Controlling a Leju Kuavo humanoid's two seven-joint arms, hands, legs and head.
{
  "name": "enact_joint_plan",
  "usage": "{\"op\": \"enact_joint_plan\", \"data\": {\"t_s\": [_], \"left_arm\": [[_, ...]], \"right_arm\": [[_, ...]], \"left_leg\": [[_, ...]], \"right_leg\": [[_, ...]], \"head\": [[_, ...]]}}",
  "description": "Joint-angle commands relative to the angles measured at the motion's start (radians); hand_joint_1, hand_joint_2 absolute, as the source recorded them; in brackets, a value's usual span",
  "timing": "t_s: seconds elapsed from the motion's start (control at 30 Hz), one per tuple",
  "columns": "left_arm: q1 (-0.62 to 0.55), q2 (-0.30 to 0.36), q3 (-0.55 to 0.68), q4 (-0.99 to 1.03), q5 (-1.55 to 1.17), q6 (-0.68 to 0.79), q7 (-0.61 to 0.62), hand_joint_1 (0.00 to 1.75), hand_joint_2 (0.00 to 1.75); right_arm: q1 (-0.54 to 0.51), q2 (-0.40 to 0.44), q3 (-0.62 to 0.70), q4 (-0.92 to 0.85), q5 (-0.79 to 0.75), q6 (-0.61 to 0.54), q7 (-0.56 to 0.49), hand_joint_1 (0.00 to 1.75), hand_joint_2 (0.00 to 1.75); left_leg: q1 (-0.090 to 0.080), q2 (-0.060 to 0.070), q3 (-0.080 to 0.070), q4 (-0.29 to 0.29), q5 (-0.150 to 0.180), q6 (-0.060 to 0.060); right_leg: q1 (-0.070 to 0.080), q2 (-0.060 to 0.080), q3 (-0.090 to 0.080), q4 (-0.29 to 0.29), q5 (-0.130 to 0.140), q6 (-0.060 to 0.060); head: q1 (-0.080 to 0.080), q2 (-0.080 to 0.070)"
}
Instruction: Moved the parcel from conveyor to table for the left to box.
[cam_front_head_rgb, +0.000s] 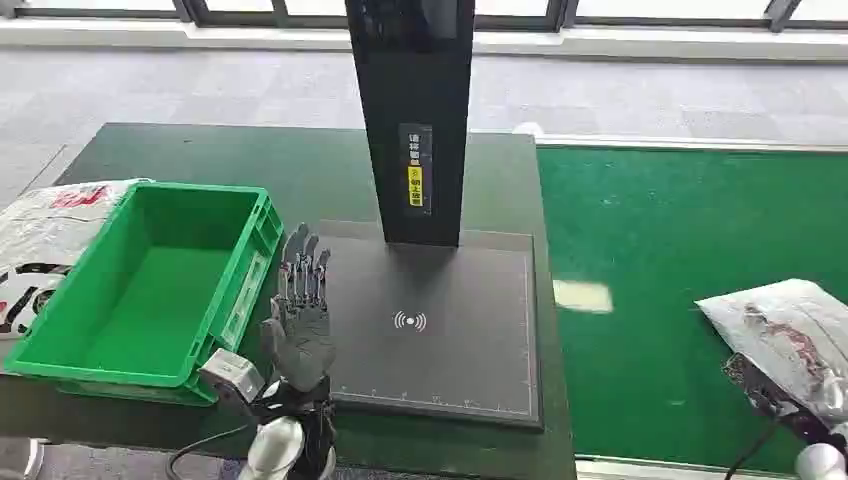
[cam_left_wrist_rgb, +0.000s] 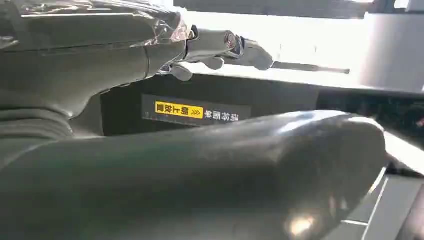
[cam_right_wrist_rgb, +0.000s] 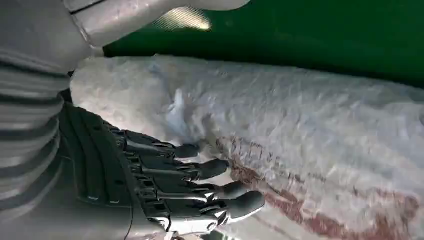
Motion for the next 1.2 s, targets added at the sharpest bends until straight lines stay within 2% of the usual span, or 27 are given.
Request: {"op": "enact_joint_plan", "data": {"t_s": [0.03, 0.43, 0.5, 0.6, 0.67, 0.83, 1.17, 1.2], "left_arm": [[-0.038, -0.054, 0.122, 0.037, 0.032, 0.007, 0.003, 0.00, 0.00], [-0.059, -0.055, 0.147, 0.053, 0.055, -0.011, 0.003, 0.00, 0.00], [-0.056, -0.057, 0.152, 0.047, 0.057, -0.012, 0.003, 0.00, 0.00], [-0.034, -0.061, 0.161, 0.024, 0.056, -0.011, 0.003, 0.00, 0.00], [-0.026, -0.063, 0.161, 0.019, 0.061, -0.007, 0.003, 0.00, 0.00], [-0.025, -0.064, 0.159, 0.017, 0.062, -0.005, 0.003, 0.00, 0.00], [-0.026, -0.064, 0.160, 0.018, 0.062, -0.005, 0.003, 0.00, 0.00], [-0.027, -0.064, 0.161, 0.019, 0.067, -0.006, 0.003, 0.00, 0.00]], "right_arm": [[-0.255, 0.018, 0.070, 0.423, 0.087, -0.047, 0.067, 0.00, 1.75], [-0.308, 0.027, 0.072, 0.452, 0.138, -0.030, 0.107, 0.00, 1.75], [-0.310, 0.043, 0.068, 0.431, 0.147, -0.097, 0.118, 0.00, 1.75], [-0.354, 0.061, 0.059, 0.381, 0.185, -0.297, 0.153, 0.00, 1.75], [-0.363, 0.051, 0.051, 0.341, 0.209, -0.357, 0.177, 0.00, 1.75], [-0.346, 0.043, 0.025, 0.305, 0.210, -0.353, 0.164, 0.00, 1.75], [-0.341, 0.047, 0.023, 0.305, 0.210, -0.360, 0.162, 0.00, 1.75], [-0.345, 0.041, 0.020, 0.313, 0.229, -0.365, 0.188, 0.00, 1.75]], "left_leg": [[0.002, 0.004, 0.001, -0.002, 0.000, 0.001], [0.001, 0.003, -0.002, -0.001, 0.001, 0.001], [0.001, 0.002, -0.002, -0.001, 0.002, 0.001], [0.001, 0.004, -0.002, -0.002, 0.002, 0.001], [0.000, 0.006, -0.003, -0.001, 0.001, 0.001], [-0.001, 0.000, -0.002, 0.000, 0.001, 0.001], [-0.001, 0.001, -0.003, -0.001, 0.002, 0.002], [-0.001, 0.001, -0.002, 0.000, 0.001, 0.001]], "right_leg": [[0.002, 0.002, 0.000, -0.004, 0.003, -0.002], [0.002, 0.001, -0.001, -0.003, 0.003, -0.002], [0.002, 0.001, 0.000, -0.003, 0.003, -0.002], [0.002, 0.002, -0.001, -0.004, 0.004, -0.002], [0.000, 0.005, -0.003, -0.001, 0.003, -0.002], [-0.001, 0.000, 0.000, -0.001, 0.002, 0.000], [0.000, 0.000, 0.000, -0.003, 0.003, -0.001], [-0.001, 0.000, 0.000, -0.001, 0.002, -0.001]], "head": [[0.000, 0.000], [0.000, 0.000], [0.000, 0.000], [0.000, 0.000], [0.000, 0.000], [0.000, 0.000], [0.000, 0.000], [0.000, 0.000]]}}
